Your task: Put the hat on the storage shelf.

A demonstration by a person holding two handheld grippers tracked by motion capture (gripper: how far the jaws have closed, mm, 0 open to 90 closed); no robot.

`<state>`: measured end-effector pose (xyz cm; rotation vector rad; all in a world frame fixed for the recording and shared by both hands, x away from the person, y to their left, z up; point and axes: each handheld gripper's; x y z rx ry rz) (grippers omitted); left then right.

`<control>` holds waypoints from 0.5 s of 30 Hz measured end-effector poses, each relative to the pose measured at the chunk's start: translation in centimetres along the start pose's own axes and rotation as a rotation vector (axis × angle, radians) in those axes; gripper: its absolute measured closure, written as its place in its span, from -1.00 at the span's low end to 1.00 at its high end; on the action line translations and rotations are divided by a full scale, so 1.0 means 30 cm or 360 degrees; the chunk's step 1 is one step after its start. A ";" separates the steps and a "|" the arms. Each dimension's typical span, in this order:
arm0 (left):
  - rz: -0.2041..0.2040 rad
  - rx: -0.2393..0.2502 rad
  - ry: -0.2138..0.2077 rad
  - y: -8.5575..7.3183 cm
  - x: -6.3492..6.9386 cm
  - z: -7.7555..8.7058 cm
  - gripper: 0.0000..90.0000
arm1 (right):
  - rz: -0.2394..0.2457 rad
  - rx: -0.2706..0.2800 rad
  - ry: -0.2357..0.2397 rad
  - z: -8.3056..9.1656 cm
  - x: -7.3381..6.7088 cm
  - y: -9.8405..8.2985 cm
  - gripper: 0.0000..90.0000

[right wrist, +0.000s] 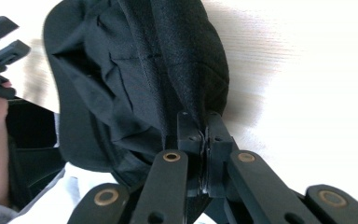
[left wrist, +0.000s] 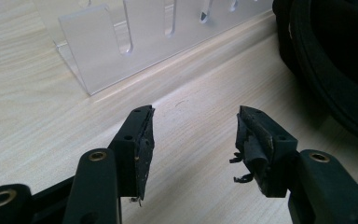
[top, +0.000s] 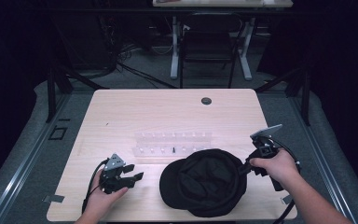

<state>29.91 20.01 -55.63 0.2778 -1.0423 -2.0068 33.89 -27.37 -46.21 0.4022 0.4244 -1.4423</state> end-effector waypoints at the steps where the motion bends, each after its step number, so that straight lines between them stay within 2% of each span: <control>1: 0.0001 -0.0001 0.0000 0.000 0.000 0.000 0.04 | 0.0006 -0.0013 -0.0013 0.010 -0.005 0.000 0.96; 5: 0.0008 0.0005 -0.0003 0.000 0.000 0.000 0.04 | 0.0008 -0.0041 -0.0013 0.037 -0.023 0.002 0.96; 15: 0.0005 -0.0003 -0.0008 0.001 -0.001 0.002 0.04 | -0.0023 -0.0003 0.0030 0.079 -0.076 0.006 0.96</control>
Point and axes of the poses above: each handheld gripper's, and its own axes: z roughly backward along the jaws, y roughly out of its top, x roughly to its right, and after that the axes turned 3 degrees about z, right-handed
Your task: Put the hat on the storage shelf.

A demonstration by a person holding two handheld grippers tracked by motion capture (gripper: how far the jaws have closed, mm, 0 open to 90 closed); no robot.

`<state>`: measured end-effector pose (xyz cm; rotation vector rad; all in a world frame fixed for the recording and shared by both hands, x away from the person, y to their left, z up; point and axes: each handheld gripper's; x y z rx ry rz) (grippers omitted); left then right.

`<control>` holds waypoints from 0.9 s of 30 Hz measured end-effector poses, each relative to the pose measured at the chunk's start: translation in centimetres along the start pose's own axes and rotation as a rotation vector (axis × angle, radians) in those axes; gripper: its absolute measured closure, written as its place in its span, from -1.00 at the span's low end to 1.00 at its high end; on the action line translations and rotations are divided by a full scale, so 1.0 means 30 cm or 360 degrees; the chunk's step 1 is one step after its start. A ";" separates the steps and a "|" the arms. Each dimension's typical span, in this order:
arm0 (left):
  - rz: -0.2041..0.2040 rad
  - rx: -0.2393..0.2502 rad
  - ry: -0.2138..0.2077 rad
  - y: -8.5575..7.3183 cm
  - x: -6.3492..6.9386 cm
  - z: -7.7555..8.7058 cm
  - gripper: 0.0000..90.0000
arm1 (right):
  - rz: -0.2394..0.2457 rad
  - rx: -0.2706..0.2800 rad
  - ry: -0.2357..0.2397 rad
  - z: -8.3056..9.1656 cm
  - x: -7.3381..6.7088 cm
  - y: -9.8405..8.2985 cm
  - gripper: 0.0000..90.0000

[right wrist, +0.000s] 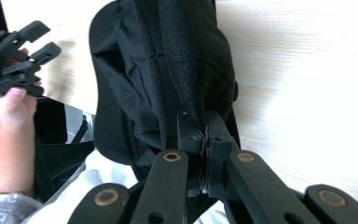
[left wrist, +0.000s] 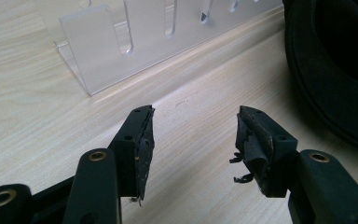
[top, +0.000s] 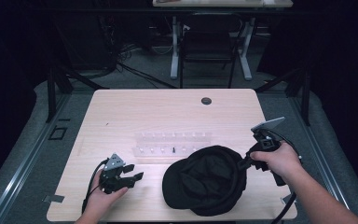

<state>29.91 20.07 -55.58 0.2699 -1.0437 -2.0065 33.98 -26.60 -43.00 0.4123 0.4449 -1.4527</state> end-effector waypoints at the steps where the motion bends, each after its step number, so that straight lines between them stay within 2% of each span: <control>1: -0.0001 0.0001 0.0000 0.000 0.000 0.000 0.04 | 0.0009 -0.0002 0.0009 0.008 -0.010 0.002 0.96; 3: -0.0001 0.0001 0.0000 0.000 0.000 0.000 0.04 | -0.0005 0.0010 0.0007 0.009 -0.020 0.002 0.96; 4: -0.0001 0.0000 0.0000 0.000 0.000 0.000 0.04 | 0.0031 -0.0020 0.0005 0.018 -0.024 0.005 0.96; 6: -0.0001 0.0001 0.0001 0.000 -0.001 0.000 0.04 | 0.0039 -0.0026 0.0020 0.025 -0.036 0.006 0.96; 7: -0.0002 -0.0009 0.0000 0.000 -0.001 0.002 0.04 | 0.0011 -0.0010 0.0050 0.035 -0.050 0.006 0.96; 9: -0.0001 -0.0008 -0.0002 0.000 -0.001 0.002 0.04 | 0.0004 0.0009 0.0053 0.041 -0.059 0.005 0.96; 13: -0.0002 -0.0006 -0.0001 0.001 -0.001 0.004 0.04 | 0.0052 0.0008 0.0067 0.085 -0.089 0.006 0.96; 14: -0.0005 -0.0005 0.0000 0.001 -0.002 0.004 0.04 | 0.0052 0.0008 0.0067 0.085 -0.089 0.006 0.96; 15: -0.0005 -0.0004 0.0001 0.001 -0.002 0.004 0.04 | 0.0033 0.0046 0.0080 0.096 -0.104 0.004 0.96; 16: -0.0005 -0.0004 0.0001 0.001 -0.002 0.004 0.04 | 0.0033 0.0046 0.0080 0.096 -0.104 0.004 0.96; 17: -0.0006 -0.0003 0.0001 0.001 -0.002 0.005 0.04 | 0.0069 0.0017 0.0083 0.116 -0.109 0.005 0.96; 19: -0.0006 -0.0003 0.0001 0.001 -0.002 0.005 0.04 | 0.0032 0.0061 0.0101 0.123 -0.120 0.001 0.96; 25: -0.0001 0.0000 0.0005 0.001 -0.002 0.005 0.04 | 0.0026 0.0060 0.0164 0.153 -0.133 -0.007 0.96; 27: -0.0002 -0.0001 0.0004 0.001 -0.002 0.004 0.04 | 0.0056 0.0035 0.0181 0.168 -0.137 -0.009 0.96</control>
Point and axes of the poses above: each handheld gripper's, and its own axes: z roughly backward along the jaws, y roughly out of its top, x roughly to its right, and after that the axes turned 3 degrees about z, right-handed
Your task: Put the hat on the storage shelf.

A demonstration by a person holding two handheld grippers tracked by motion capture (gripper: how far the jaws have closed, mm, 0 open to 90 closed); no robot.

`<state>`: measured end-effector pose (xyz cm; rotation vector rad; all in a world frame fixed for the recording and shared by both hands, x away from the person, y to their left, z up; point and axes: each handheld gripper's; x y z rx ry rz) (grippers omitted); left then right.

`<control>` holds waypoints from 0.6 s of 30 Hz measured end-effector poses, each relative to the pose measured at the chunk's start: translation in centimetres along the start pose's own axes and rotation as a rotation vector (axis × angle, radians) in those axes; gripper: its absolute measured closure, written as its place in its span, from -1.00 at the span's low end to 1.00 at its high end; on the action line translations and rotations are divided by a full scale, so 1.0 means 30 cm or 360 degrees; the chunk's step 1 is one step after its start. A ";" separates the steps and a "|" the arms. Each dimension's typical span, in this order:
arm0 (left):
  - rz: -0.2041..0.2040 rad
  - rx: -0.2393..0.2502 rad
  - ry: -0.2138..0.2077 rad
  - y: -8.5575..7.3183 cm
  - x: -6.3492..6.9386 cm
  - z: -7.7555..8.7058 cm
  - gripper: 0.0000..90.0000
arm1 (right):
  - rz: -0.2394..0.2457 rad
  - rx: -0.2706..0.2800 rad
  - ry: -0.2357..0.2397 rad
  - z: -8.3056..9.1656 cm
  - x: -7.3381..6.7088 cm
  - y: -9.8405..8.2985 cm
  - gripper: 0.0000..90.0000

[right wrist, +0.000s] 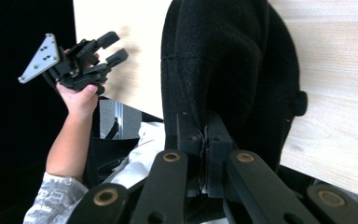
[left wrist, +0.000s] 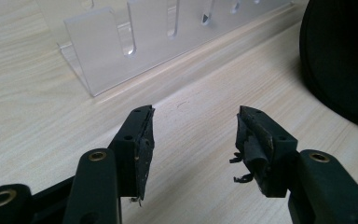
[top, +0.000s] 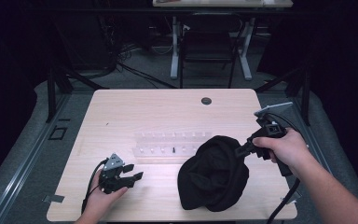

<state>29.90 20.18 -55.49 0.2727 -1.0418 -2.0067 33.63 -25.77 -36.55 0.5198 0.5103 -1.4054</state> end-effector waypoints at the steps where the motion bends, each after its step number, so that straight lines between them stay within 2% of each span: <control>1: -0.0001 -0.0001 0.0001 0.000 0.000 0.000 0.04 | -0.0020 0.0028 0.0010 0.002 -0.007 -0.003 0.96; 7: -0.0001 -0.0001 -0.0001 0.000 0.001 0.000 0.04 | -0.0056 0.0051 0.0091 0.032 -0.033 -0.010 0.96; 9: 0.0001 0.0000 0.0000 0.000 0.000 0.000 0.04 | -0.0038 0.0028 0.0115 0.048 -0.034 -0.009 0.96; 10: 0.0003 -0.0002 0.0001 0.000 0.000 0.000 0.04 | -0.0070 0.0060 0.0136 0.051 -0.040 -0.011 0.96; 12: 0.0000 -0.0002 0.0002 0.000 -0.001 0.001 0.04 | -0.0090 0.0069 0.0172 0.070 -0.047 -0.011 0.96; 15: 0.0001 -0.0002 0.0003 0.000 -0.001 0.001 0.04 | -0.0072 0.0049 0.0193 0.086 -0.047 -0.009 0.96; 16: 0.0004 0.0002 0.0005 0.000 -0.001 0.001 0.04 | -0.0091 0.0086 0.0209 0.096 -0.053 -0.010 0.96; 18: 0.0005 0.0001 0.0005 0.000 -0.001 0.002 0.04 | -0.0095 0.0097 0.0219 0.101 -0.054 -0.011 0.96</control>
Point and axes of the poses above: each handheld gripper's, and its own axes: z roughly backward along the jaws, y roughly out of its top, x roughly to its right, and after that the axes turned 3 degrees about z, right-handed
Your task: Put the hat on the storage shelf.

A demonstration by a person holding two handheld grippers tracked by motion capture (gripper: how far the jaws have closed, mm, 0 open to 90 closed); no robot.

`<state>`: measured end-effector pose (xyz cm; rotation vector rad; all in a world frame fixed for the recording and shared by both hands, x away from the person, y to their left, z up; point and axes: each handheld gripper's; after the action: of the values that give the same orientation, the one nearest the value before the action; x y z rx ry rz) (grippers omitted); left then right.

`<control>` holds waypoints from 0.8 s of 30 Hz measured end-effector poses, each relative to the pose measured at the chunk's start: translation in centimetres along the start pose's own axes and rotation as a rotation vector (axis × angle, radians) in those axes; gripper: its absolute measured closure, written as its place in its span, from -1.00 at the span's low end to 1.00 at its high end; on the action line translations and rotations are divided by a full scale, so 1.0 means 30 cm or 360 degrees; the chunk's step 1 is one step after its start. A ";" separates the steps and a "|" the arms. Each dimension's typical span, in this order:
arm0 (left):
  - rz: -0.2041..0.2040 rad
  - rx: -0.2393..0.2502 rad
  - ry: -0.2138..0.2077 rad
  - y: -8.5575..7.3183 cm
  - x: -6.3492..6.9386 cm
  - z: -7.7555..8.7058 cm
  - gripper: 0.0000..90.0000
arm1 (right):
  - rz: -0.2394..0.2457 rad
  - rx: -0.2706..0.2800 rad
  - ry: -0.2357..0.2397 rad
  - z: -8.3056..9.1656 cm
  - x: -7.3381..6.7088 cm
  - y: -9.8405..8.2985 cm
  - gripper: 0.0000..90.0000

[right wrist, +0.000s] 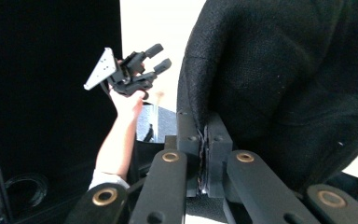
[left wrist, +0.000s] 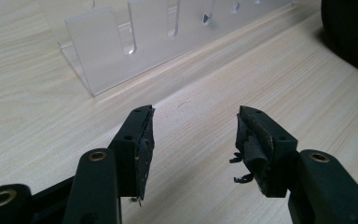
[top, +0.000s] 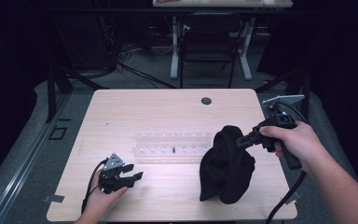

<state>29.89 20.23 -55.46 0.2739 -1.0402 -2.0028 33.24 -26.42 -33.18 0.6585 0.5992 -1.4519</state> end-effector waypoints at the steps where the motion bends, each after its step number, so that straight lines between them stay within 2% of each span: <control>1: -0.0001 0.0000 0.0001 0.000 0.000 0.000 0.04 | 0.0018 -0.0007 0.0008 0.009 -0.001 0.001 0.96; 2: -0.0003 0.0001 0.0002 0.000 0.000 -0.001 0.04 | 0.0041 0.0015 0.0039 0.019 -0.001 -0.001 0.96; 5: -0.0005 0.0000 0.0002 0.000 0.000 -0.002 0.04 | 0.0048 0.0041 0.0055 0.029 -0.006 -0.003 0.95; 6: -0.0002 -0.0001 0.0000 0.000 0.001 -0.002 0.04 | 0.0064 0.0057 0.0082 0.036 -0.008 -0.004 0.96; 9: 0.0001 0.0007 0.0001 0.000 0.002 -0.005 0.04 | 0.0058 0.0086 0.0109 0.038 -0.012 -0.006 0.96; 13: 0.0000 0.0004 0.0003 -0.001 0.002 -0.006 0.04 | 0.0104 0.0079 0.0162 0.045 -0.021 -0.003 0.96; 16: -0.0004 -0.0008 -0.0002 0.000 0.000 -0.004 0.04 | 0.0131 0.0133 0.0239 0.060 -0.050 -0.001 0.95; 24: -0.0004 -0.0002 -0.0002 0.000 -0.001 -0.002 0.04 | 0.0203 0.0209 0.0323 0.093 -0.105 0.010 0.96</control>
<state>29.93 20.22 -55.50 0.2735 -1.0398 -2.0057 33.35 -26.26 -28.95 0.9392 0.6102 -1.3218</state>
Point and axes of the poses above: each handheld gripper's, and its own axes: z roughly backward along the jaws, y roughly out of its top, x roughly to its right, and after that the axes turned 3 degrees about z, right-handed
